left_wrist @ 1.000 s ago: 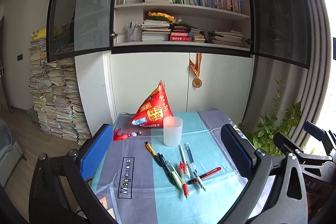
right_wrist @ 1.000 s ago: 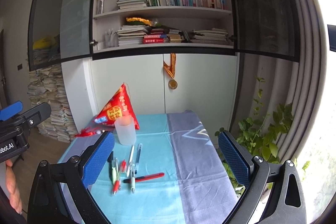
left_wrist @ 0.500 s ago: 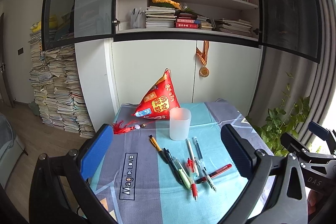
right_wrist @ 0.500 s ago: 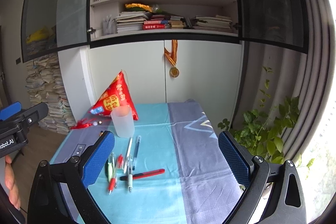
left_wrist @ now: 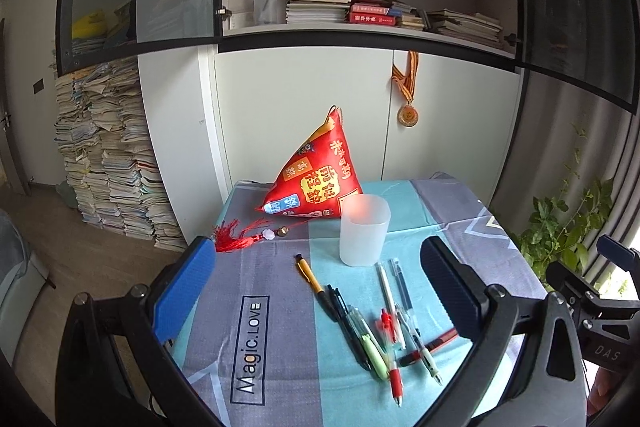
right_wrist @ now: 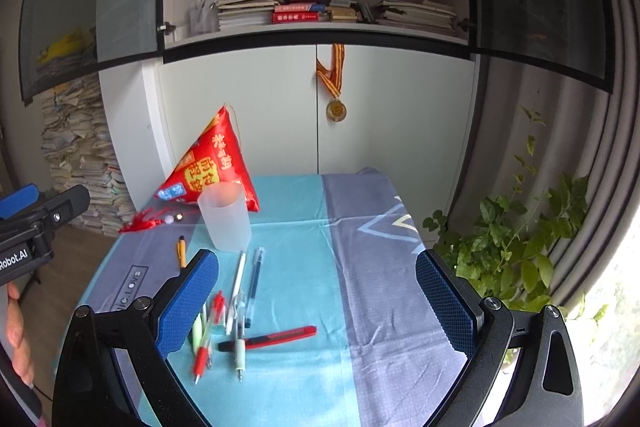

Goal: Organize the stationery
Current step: 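Move both tools toward the pens lying beside the frosted cup, then grasp the yellow pen with the left tool while the right tool grasps a clear pen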

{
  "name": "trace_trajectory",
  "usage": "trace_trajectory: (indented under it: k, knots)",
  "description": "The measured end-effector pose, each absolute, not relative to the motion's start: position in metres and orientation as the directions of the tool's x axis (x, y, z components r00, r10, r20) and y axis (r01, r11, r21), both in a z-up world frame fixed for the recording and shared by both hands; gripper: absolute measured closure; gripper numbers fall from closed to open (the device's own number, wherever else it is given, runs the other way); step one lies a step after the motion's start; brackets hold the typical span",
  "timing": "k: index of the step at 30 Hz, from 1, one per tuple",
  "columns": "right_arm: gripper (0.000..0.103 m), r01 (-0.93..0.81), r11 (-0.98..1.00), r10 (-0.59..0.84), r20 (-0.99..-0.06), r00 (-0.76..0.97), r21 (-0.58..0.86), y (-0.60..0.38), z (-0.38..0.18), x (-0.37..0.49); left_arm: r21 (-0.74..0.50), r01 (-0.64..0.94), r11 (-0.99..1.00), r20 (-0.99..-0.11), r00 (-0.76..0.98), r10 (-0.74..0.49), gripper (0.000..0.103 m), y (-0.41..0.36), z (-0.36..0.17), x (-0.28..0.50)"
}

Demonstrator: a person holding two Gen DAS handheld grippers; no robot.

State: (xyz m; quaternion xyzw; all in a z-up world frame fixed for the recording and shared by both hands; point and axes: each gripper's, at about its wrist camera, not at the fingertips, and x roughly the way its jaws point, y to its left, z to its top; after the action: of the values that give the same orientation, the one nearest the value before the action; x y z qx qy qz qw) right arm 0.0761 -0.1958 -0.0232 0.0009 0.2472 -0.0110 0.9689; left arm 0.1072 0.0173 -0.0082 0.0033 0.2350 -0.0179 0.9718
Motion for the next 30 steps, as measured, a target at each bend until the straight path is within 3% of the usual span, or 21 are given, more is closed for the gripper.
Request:
trace_trajectory:
  k: [6,11,16,20,23,25,28,29,30]
  knots:
    - [0.004,-0.039,0.998,0.005,-0.505,0.863,-0.058,-0.189,-0.033,0.096,0.024,-0.022,0.999,-0.504,0.863,0.031,0.001,0.028,-0.026,0.141]
    - [0.004,-0.113,0.968,-0.030,-0.550,0.834,-0.223,-0.175,-0.063,0.112,0.005,-0.084,0.996,-0.572,0.817,0.072,0.001,0.047,-0.048,0.171]
    - [0.004,-0.271,0.902,0.025,-0.586,0.810,-0.335,-0.156,-0.093,0.116,0.003,-0.087,0.996,-0.645,0.761,0.068,0.002,0.049,-0.073,0.195]
    - [0.004,-0.381,0.870,0.108,-0.633,0.766,-0.313,-0.155,-0.110,0.116,0.022,-0.069,0.997,-0.690,0.721,0.066,0.006,0.040,-0.092,0.212]
    - [0.004,-0.383,0.887,0.131,-0.655,0.744,-0.257,-0.161,-0.114,0.124,0.038,-0.069,0.997,-0.725,0.685,0.075,0.015,0.037,-0.108,0.228]
    - [0.004,-0.359,0.907,0.124,-0.674,0.728,-0.222,-0.166,-0.117,0.132,0.031,-0.070,0.997,-0.755,0.652,0.069,0.029,0.037,-0.120,0.238]
    - [0.004,-0.335,0.929,0.135,-0.697,0.705,-0.159,-0.171,-0.121,0.142,0.013,-0.077,0.997,-0.799,0.599,0.056,0.039,0.039,-0.137,0.252]
    - [0.007,-0.330,0.934,0.143,-0.699,0.700,-0.139,-0.171,-0.121,0.144,0.006,-0.081,0.997,-0.808,0.587,0.053,0.041,0.041,-0.141,0.255]
    - [0.018,-0.330,0.936,0.155,-0.701,0.697,-0.121,-0.171,-0.121,0.146,0.001,-0.089,0.996,-0.815,0.577,0.052,0.043,0.042,-0.144,0.258]
